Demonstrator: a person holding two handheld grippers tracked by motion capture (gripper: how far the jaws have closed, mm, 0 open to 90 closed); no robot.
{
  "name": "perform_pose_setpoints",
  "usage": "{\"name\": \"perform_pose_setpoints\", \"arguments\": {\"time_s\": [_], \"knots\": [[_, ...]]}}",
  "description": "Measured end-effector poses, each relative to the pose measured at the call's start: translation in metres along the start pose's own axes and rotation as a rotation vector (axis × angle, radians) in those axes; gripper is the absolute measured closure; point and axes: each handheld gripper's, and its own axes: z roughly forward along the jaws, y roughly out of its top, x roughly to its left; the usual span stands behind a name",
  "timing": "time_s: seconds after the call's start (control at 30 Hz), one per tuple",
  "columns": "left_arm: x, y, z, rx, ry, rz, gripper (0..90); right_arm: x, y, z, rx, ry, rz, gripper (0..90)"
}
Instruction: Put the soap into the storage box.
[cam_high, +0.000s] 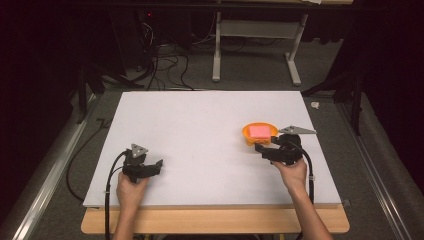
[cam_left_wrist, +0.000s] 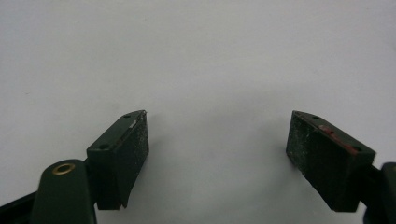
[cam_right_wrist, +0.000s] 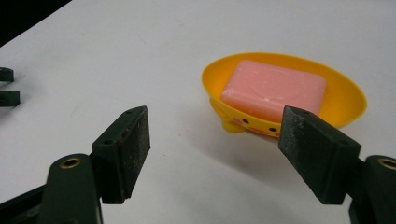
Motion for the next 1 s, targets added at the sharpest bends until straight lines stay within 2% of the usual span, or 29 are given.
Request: {"name": "perform_pose_setpoints", "arguments": {"time_s": [0.37, 1.0], "knots": [[0.0, 0.0, 0.0, -0.003, 0.003, 0.001, 21.6, 0.003, -0.014, -0.002, -0.005, 0.01, -0.023, 27.5], [0.0, 0.0, 0.0, -0.003, 0.004, 0.002, 21.5, 0.009, -0.038, 0.005, 0.004, 0.029, -0.045, 28.5]]}}
